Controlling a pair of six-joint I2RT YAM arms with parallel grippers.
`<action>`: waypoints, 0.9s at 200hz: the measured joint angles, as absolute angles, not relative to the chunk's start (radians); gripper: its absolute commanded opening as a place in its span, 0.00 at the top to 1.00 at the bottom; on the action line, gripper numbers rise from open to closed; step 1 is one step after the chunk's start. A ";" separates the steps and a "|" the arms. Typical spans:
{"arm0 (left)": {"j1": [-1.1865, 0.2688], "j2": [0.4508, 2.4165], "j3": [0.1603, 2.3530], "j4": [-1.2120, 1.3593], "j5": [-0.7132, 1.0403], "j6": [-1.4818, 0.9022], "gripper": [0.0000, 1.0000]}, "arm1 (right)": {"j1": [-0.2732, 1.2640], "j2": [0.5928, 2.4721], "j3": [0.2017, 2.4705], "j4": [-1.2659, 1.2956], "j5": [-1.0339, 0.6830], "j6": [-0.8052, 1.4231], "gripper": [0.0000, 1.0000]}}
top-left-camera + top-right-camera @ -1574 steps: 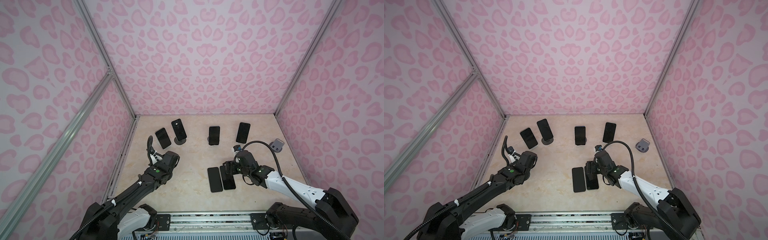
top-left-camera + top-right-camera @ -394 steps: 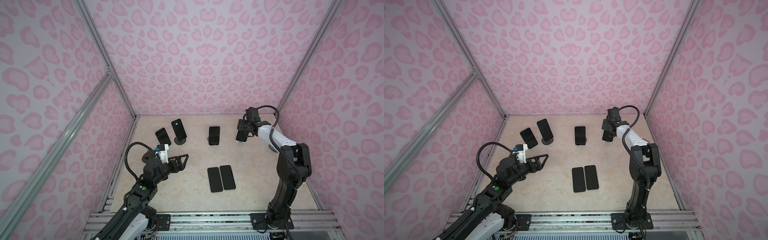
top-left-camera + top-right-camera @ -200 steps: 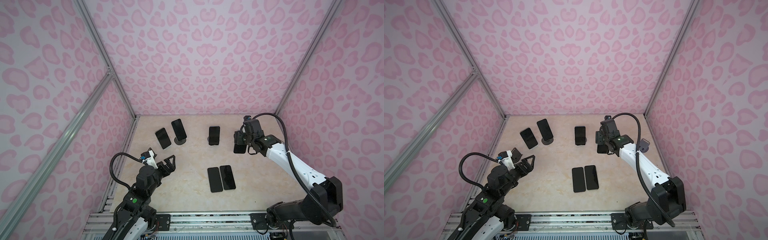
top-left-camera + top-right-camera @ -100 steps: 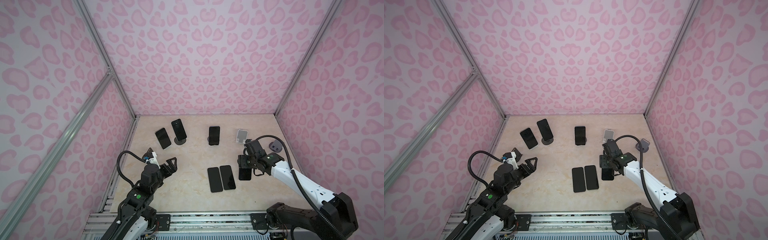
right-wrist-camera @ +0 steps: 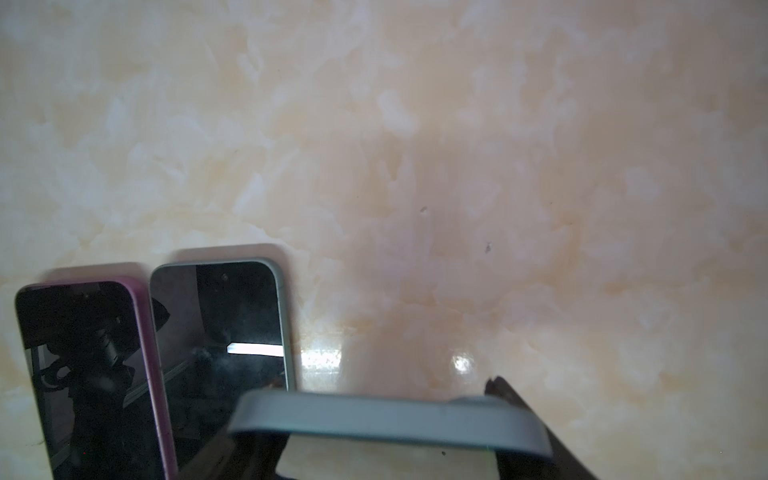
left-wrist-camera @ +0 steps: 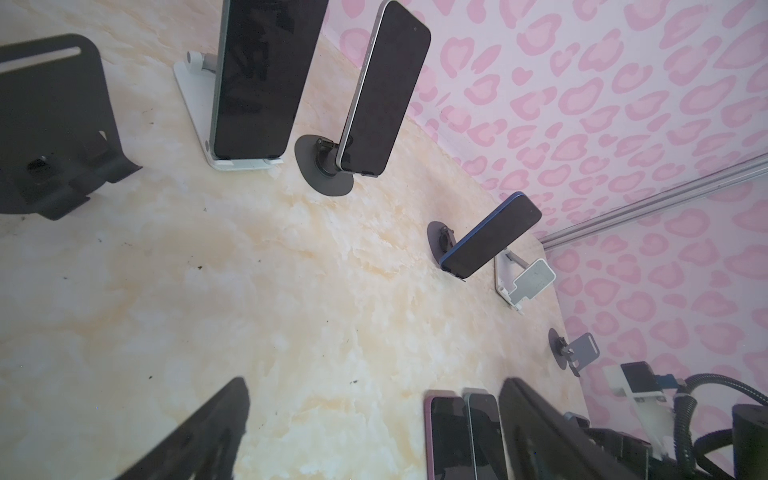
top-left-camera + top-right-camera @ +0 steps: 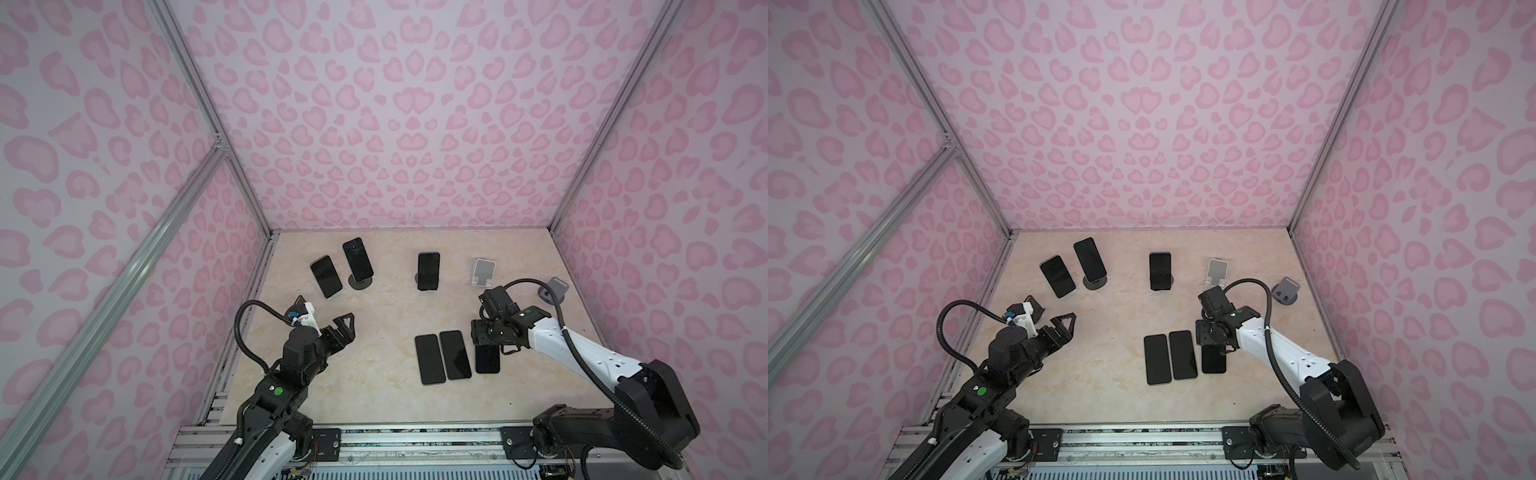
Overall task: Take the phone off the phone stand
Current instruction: 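Lower the grey-edged phone flat beside the teal-edged phone with the right gripper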
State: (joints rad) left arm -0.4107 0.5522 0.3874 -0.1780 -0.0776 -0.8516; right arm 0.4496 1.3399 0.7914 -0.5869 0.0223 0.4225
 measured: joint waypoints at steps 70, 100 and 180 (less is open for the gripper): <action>-0.411 0.552 0.384 -0.161 -0.085 -0.867 0.03 | 0.445 1.407 0.774 -0.542 0.003 0.422 0.35; -0.411 0.589 0.384 -0.155 -0.084 -0.869 0.03 | 0.426 1.429 0.763 -0.535 -0.010 0.421 0.33; -0.411 0.611 0.411 -0.145 -0.075 -0.873 0.03 | 0.395 1.486 0.733 -0.448 -0.054 0.397 0.32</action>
State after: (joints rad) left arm -0.4107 0.6113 0.4114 -0.1452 -0.0750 -0.8726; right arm 0.3946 1.4860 0.7326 -0.4477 -0.0544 0.3965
